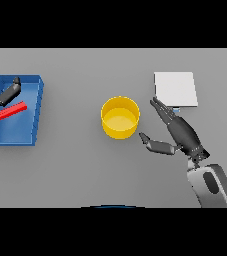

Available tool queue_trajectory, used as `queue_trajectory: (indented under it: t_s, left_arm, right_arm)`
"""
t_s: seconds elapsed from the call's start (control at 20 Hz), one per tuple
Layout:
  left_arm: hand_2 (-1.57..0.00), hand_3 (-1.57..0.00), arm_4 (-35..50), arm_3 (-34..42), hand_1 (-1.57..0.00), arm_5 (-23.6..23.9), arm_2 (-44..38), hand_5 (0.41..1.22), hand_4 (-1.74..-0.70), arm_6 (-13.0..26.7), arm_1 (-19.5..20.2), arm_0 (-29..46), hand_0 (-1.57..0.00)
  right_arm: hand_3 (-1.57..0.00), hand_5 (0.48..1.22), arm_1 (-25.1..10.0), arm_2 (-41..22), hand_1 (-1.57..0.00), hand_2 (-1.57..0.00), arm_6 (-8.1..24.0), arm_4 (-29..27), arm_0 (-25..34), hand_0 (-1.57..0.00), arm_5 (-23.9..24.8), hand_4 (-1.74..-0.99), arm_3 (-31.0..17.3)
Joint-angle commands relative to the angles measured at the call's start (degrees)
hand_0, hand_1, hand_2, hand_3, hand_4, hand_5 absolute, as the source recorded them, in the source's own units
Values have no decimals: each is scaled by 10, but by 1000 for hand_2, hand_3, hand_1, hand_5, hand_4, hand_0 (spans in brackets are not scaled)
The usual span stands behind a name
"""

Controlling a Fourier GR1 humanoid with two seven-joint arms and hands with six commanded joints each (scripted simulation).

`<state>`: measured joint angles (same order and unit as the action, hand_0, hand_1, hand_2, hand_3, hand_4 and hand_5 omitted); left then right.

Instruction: Pick up the red beaker and tilt it to pour out 1 green nut into yellow bowl. Pick up the yellow bowl and place it on the metallic measuring scale.

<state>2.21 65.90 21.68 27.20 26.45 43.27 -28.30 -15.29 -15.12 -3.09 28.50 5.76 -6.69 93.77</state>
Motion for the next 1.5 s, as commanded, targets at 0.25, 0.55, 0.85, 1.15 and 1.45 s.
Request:
queue_trajectory:
  t_s: [0.25,0.55,0.85,1.15,1.45]
  left_arm:
    - [-5,-5,4,-9,-5,-6,-1,689,-737,-3,1,-3,-6]
    - [-1,0,7,-2,-1,-8,-1,704,-745,-2,8,5,-1]
    - [1,1,2,-1,1,-6,2,698,-743,2,11,4,1]
    - [1,1,4,4,1,-5,0,698,-744,-3,16,9,1]
    - [1,1,7,14,1,-8,-3,698,-746,1,27,17,1]
  right_arm:
    - [1,674,-61,-82,1,1,-27,95,117,1,-77,-1207,-52]
    - [1,707,-95,-167,1,1,-62,189,225,1,-127,-1218,-125]
    - [1,722,-68,-211,1,1,-76,205,289,1,-172,-1225,-204]
    - [1,733,-39,-242,1,1,-69,226,334,1,-192,-1257,-256]
    - [-2,740,-25,-253,1,1,-66,228,352,1,-216,-1270,-295]
